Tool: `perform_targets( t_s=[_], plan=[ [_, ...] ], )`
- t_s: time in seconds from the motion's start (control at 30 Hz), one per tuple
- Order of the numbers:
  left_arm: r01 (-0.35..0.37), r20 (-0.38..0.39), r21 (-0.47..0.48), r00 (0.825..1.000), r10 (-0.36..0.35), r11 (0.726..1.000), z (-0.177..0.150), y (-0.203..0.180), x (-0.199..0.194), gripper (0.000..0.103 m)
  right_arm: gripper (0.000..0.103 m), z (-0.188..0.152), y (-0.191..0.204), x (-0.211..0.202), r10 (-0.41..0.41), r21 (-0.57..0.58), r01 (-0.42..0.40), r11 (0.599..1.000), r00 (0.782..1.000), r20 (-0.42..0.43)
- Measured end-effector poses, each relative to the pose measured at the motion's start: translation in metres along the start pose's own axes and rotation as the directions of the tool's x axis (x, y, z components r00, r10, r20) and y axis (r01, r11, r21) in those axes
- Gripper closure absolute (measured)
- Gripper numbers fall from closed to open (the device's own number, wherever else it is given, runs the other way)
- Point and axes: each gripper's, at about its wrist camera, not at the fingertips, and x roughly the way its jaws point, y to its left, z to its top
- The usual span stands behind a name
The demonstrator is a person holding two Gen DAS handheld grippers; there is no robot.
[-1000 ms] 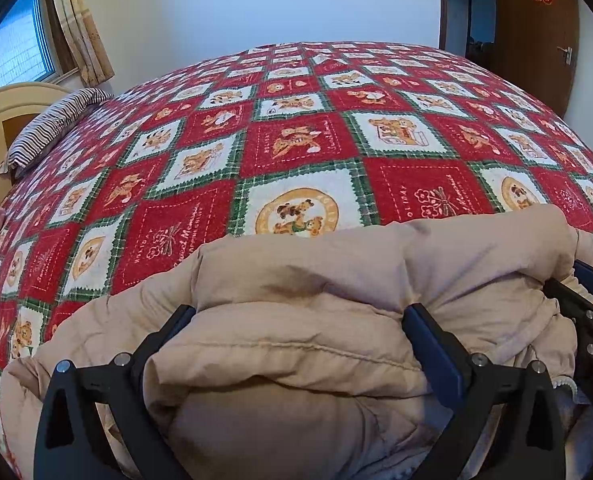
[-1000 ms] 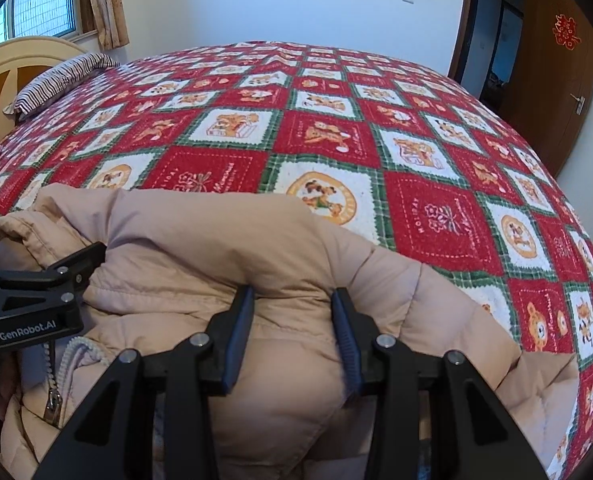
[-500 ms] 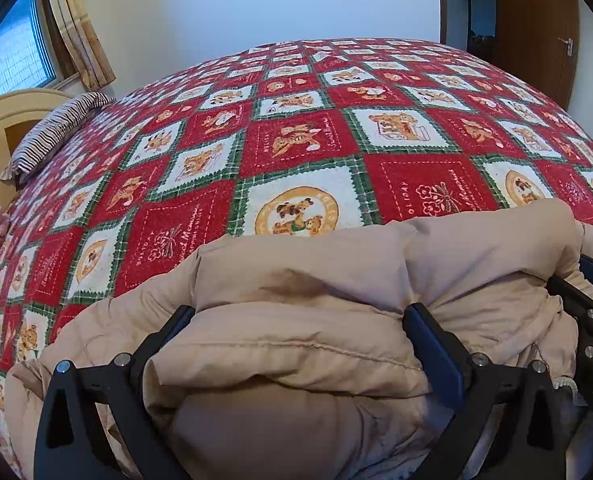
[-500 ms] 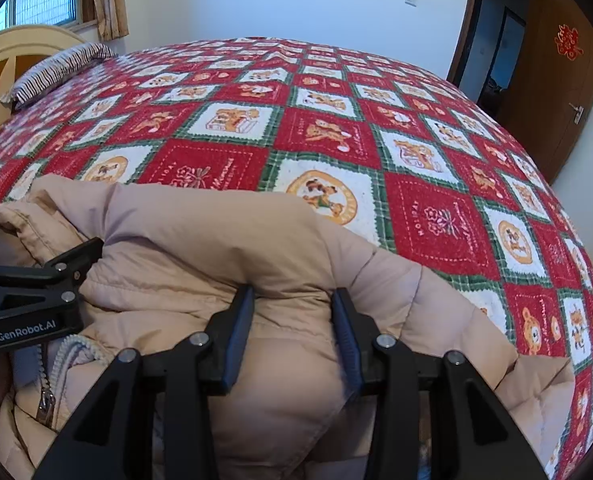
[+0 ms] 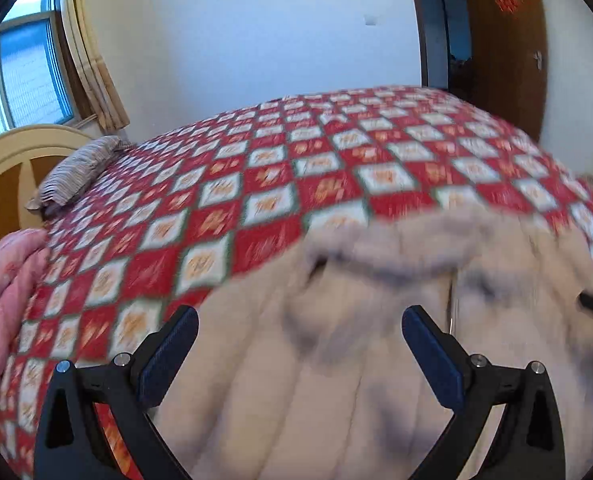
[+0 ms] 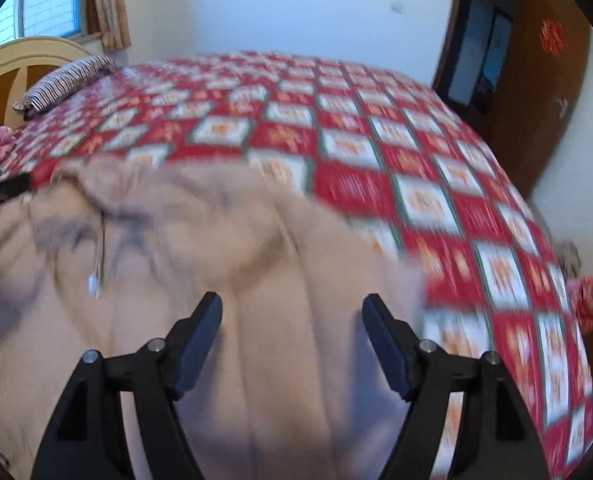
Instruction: Fold large clothes
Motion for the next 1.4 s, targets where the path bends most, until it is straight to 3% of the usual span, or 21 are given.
perform_targets(
  t_s=[0.23, 0.37, 0.47, 0.77, 0.97, 1.0, 1.07, 1.1, 1.2, 1.27, 1.3, 1.33, 1.4],
  plan=[
    [-0.026, -0.095, -0.02, 0.995, 0.024, 0.999, -0.13, 0.035, -0.06, 0.001, 0.027, -0.11, -0.023, -0.062, 0.055, 0.113, -0.046, 0.993, 0.995, -0.078],
    [-0.068, -0.127, -0.031, 0.99, 0.064, 0.997, -0.181, 0.046, -0.084, 0.001, 0.027, -0.162, -0.033, -0.095, 0.05, 0.163, -0.036, 0.986, 0.995, -0.082],
    [-0.058, -0.158, -0.07, 0.986, 0.047, 0.996, -0.219, 0.057, -0.102, 0.001, 0.027, -0.19, -0.034, -0.114, 0.065, 0.2, -0.048, 0.979, 0.994, -0.082],
    [-0.016, -0.156, -0.226, 0.988, -0.02, 0.974, -0.279, 0.074, -0.136, 0.001, 0.026, -0.268, -0.033, -0.154, 0.101, 0.338, -0.075, 0.938, 0.993, -0.059],
    [0.01, -0.122, -0.217, 0.992, -0.037, 0.976, -0.299, 0.064, -0.156, 0.001, 0.027, -0.296, -0.022, -0.17, 0.123, 0.355, -0.097, 0.93, 0.991, -0.049],
    [0.019, -0.118, -0.217, 0.992, -0.046, 0.976, -0.301, 0.063, -0.158, 0.001, 0.031, -0.3, -0.02, -0.172, 0.129, 0.361, -0.104, 0.927, 0.991, -0.047],
    [0.048, -0.112, -0.225, 0.991, -0.074, 0.973, -0.306, 0.06, -0.162, 0.009, 0.043, -0.305, -0.015, -0.174, 0.143, 0.356, -0.12, 0.927, 0.989, -0.04],
    [0.068, -0.107, -0.232, 0.99, -0.095, 0.97, -0.307, 0.059, -0.164, 0.02, 0.05, -0.306, -0.011, -0.176, 0.154, 0.347, -0.132, 0.928, 0.987, -0.035],
    [0.083, -0.098, -0.235, 0.989, -0.109, 0.968, -0.308, 0.053, -0.169, 0.033, 0.059, -0.312, -0.003, -0.178, 0.17, 0.341, -0.151, 0.928, 0.985, -0.026],
    [0.073, -0.092, -0.23, 0.991, -0.097, 0.97, -0.308, 0.052, -0.173, 0.048, 0.07, -0.315, -0.003, -0.179, 0.19, 0.349, -0.176, 0.921, 0.982, -0.006],
    [0.068, -0.087, -0.224, 0.992, -0.089, 0.972, -0.308, 0.052, -0.176, 0.063, 0.079, -0.316, -0.002, -0.18, 0.196, 0.348, -0.185, 0.919, 0.981, 0.003],
    [0.071, -0.079, -0.221, 0.993, -0.091, 0.973, -0.309, 0.052, -0.179, 0.074, 0.082, -0.316, -0.003, -0.182, 0.207, 0.347, -0.201, 0.916, 0.978, 0.02],
    [0.048, -0.063, -0.198, 0.996, -0.062, 0.979, -0.308, 0.053, -0.188, 0.086, 0.088, -0.317, -0.001, -0.188, 0.212, 0.344, -0.215, 0.914, 0.976, 0.046]
  ],
)
